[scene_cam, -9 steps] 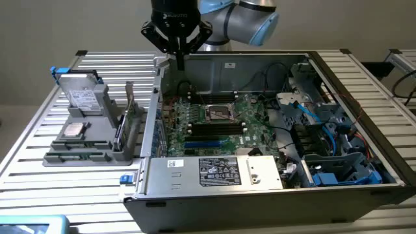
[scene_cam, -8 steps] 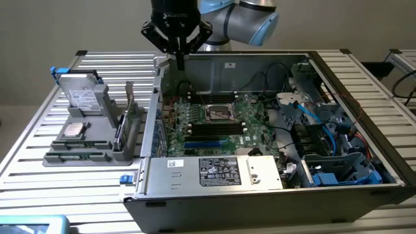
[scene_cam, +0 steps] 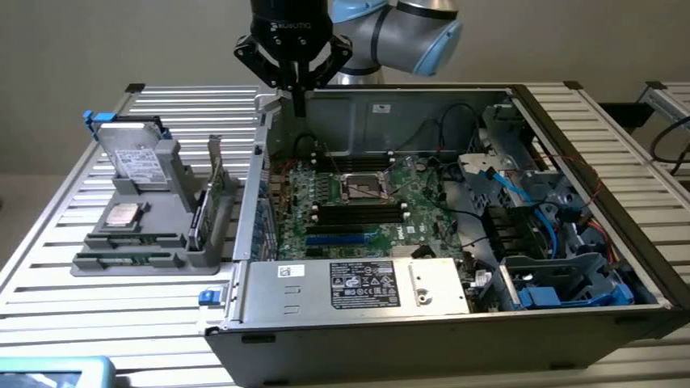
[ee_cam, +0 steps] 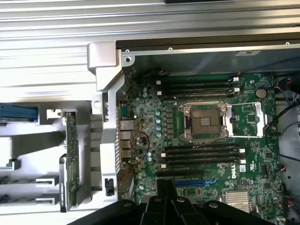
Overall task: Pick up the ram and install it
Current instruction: 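Reach for the ram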
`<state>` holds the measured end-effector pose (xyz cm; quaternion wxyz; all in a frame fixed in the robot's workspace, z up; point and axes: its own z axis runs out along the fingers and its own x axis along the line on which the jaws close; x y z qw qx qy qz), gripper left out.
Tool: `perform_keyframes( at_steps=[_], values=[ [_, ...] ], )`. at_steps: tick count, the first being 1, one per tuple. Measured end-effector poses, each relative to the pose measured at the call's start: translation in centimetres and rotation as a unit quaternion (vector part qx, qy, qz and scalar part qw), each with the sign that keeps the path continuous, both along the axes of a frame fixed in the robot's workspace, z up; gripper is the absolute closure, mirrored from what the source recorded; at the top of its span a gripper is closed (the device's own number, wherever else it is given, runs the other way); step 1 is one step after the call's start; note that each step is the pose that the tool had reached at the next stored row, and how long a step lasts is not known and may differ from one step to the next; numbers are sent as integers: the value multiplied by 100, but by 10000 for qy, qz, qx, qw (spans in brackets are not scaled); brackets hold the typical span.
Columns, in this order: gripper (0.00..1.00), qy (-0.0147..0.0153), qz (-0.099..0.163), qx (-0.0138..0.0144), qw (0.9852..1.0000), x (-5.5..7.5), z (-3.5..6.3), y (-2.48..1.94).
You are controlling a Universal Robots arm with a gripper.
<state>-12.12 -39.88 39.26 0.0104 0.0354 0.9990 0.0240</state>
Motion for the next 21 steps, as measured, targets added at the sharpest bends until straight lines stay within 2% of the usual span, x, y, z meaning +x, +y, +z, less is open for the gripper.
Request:
perform_keyframes(
  at_steps=[5,11,16,21],
  values=[
    [89,12,0,-1,10000,0,0,-4],
    [89,46,-1,0,10000,-17,-1,-125],
    [89,52,0,-1,10000,-152,-1,-153],
    [89,56,0,-1,10000,-335,-4,-161]
  ],
)
